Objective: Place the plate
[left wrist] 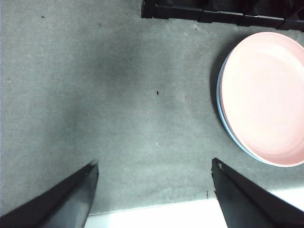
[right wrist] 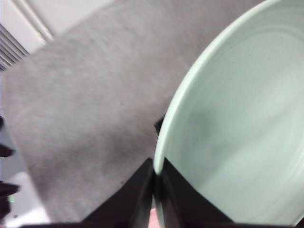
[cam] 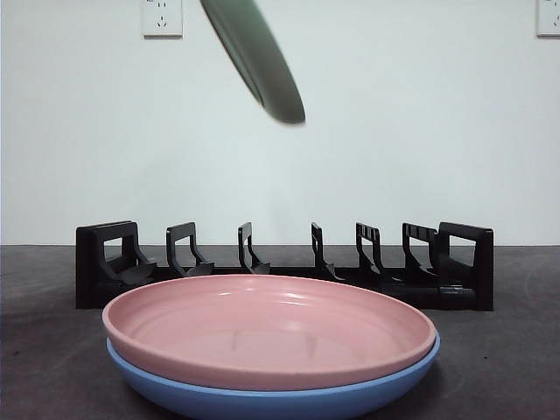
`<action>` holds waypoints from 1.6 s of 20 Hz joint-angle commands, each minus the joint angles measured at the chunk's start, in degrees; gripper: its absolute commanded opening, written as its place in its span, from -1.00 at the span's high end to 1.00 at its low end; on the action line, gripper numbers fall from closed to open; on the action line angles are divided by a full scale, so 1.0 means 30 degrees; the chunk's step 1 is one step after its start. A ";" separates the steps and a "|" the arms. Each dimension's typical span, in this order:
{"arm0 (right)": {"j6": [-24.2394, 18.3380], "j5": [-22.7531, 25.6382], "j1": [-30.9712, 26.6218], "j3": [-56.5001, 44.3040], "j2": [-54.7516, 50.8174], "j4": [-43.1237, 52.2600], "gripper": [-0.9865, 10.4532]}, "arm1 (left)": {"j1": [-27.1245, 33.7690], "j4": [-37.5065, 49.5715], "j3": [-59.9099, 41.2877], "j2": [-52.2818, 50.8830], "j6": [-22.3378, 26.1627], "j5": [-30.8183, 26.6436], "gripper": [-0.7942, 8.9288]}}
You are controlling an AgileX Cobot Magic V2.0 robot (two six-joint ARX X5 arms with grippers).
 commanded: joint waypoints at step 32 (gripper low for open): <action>-0.4386 0.6142 0.9857 -1.3894 -0.3752 0.0889 0.80 | -0.0051 0.0109 0.0350 0.0117 0.0036 -0.0066 0.06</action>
